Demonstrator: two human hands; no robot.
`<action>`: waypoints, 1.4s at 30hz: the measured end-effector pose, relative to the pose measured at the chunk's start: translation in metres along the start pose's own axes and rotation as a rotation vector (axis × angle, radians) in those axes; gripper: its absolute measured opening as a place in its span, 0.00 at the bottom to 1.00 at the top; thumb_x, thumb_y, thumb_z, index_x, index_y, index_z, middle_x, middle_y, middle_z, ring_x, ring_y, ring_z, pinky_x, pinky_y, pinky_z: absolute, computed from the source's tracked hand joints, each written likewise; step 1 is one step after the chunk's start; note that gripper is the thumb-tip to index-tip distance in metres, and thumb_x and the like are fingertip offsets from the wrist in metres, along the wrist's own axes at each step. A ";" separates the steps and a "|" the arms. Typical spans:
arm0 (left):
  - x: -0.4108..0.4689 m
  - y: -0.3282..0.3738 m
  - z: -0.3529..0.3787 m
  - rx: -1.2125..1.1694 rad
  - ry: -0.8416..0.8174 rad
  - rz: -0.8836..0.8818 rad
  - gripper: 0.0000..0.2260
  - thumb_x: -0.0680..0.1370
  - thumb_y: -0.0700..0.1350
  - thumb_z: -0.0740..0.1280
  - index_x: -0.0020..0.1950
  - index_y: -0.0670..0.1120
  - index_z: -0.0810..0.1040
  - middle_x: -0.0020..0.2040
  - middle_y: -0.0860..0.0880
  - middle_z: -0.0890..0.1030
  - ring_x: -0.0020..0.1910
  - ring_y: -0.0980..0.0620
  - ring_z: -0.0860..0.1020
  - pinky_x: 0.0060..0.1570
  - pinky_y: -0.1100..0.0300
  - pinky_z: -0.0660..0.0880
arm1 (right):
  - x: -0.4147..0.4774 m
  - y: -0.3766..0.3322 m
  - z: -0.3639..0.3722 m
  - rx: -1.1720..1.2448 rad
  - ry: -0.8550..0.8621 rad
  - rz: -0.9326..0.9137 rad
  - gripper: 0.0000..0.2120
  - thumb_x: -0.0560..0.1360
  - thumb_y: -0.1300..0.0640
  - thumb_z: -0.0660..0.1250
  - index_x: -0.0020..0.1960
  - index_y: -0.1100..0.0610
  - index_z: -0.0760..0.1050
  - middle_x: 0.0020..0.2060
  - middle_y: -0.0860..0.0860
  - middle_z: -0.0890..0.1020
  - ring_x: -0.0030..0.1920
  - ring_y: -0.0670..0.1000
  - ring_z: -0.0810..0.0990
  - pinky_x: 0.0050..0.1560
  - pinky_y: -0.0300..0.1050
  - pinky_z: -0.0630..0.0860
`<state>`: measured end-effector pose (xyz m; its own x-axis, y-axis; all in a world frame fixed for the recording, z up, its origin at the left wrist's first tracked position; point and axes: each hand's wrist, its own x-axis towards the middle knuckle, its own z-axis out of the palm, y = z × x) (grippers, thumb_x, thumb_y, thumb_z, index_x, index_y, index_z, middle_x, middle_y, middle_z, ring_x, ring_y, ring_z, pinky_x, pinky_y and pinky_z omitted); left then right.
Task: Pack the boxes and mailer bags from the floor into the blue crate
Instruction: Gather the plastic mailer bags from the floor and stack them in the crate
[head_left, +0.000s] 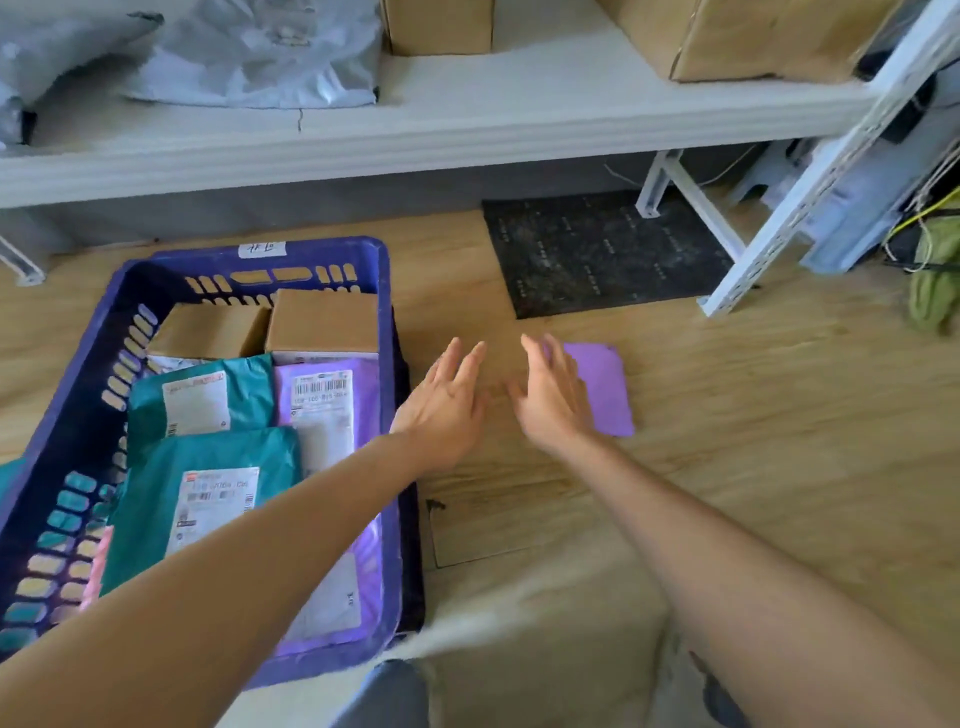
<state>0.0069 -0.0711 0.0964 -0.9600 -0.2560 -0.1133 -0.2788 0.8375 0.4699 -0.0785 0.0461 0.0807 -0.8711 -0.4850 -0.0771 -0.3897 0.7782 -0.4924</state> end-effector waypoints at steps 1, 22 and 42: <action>0.012 0.005 0.012 -0.001 -0.047 -0.013 0.27 0.82 0.46 0.54 0.78 0.50 0.46 0.78 0.47 0.46 0.77 0.48 0.48 0.71 0.52 0.60 | 0.005 0.018 0.002 -0.004 -0.002 0.020 0.28 0.80 0.49 0.58 0.77 0.52 0.54 0.77 0.54 0.53 0.75 0.56 0.53 0.70 0.55 0.59; 0.164 0.008 0.223 -0.021 -0.474 -0.056 0.26 0.80 0.36 0.58 0.77 0.47 0.54 0.77 0.40 0.53 0.77 0.46 0.53 0.68 0.67 0.51 | 0.089 0.245 0.092 0.433 0.011 0.635 0.26 0.75 0.56 0.68 0.68 0.64 0.66 0.64 0.62 0.74 0.64 0.60 0.73 0.64 0.49 0.69; 0.144 0.052 0.169 -0.006 -0.045 -0.053 0.23 0.79 0.48 0.59 0.73 0.60 0.62 0.73 0.51 0.67 0.65 0.42 0.73 0.54 0.53 0.72 | 0.099 0.182 0.023 1.116 0.078 0.684 0.09 0.69 0.60 0.67 0.50 0.58 0.77 0.39 0.49 0.76 0.44 0.53 0.78 0.59 0.55 0.77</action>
<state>-0.1500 0.0172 -0.0433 -0.9440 -0.2784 -0.1771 -0.3296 0.8201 0.4678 -0.2289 0.1307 -0.0366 -0.8222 -0.0727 -0.5646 0.5583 0.0911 -0.8246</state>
